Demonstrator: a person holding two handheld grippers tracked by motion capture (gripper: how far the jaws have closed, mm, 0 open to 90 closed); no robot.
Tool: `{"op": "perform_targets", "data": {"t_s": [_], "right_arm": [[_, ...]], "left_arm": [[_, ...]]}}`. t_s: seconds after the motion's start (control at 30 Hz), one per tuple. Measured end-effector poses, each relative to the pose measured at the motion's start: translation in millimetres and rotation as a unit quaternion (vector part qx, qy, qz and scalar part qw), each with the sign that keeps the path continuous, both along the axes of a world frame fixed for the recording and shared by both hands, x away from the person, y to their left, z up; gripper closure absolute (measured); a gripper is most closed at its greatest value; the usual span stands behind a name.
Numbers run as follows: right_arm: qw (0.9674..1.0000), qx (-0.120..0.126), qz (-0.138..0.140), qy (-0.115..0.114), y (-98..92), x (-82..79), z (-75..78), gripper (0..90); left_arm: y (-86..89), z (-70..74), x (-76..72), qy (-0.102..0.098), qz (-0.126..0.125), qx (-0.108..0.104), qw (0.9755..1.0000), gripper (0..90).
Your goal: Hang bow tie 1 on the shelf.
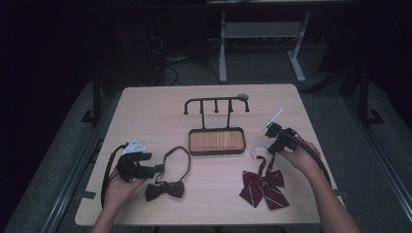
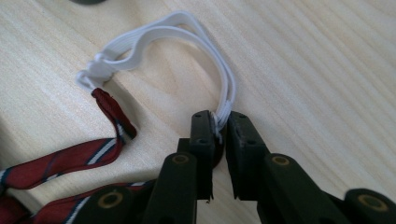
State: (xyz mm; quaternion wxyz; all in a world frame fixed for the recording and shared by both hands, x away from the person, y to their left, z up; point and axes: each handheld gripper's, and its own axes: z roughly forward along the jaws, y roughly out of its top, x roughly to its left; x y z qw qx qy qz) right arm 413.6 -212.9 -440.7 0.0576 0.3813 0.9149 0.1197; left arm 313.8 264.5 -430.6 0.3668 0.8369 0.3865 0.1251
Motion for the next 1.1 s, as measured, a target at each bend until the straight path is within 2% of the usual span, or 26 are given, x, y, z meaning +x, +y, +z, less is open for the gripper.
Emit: {"op": "perform_targets", "data": {"t_s": [0.07,0.17,0.53,0.7,0.83,1.1], "right_arm": [[1.0,0.002,-0.003,0.007,-1.2,-0.2,0.9,82.9],[1.0,0.004,-0.001,0.004,-2.3,-0.8,2.0,83.1],[0.9991,0.039,0.018,0.008,-6.0,-10.6,16.5,83.2],[0.9973,0.067,0.028,0.01,-9.6,-14.8,24.7,83.1],[0.9941,0.101,0.034,0.017,-14.1,-18.3,32.2,83.0],[0.991,0.125,0.045,0.016,-15.8,-26.8,47.1,83.0]], "left_arm": [[0.3,0.1,0.1,-0.001,0.001,-0.002,1.0,29.2],[0.4,-0.1,0.2,-0.001,0.001,-0.002,1.0,29.2],[-0.3,-0.1,-0.1,-0.002,0.0,-0.002,1.0,29.2],[-0.5,-0.3,-0.1,-0.001,0.0,-0.002,1.0,29.2],[-0.8,-0.3,0.0,-0.002,-0.001,0.001,1.0,29.2],[-0.9,-0.9,0.2,-0.002,0.0,-0.001,1.0,29.2]]}}
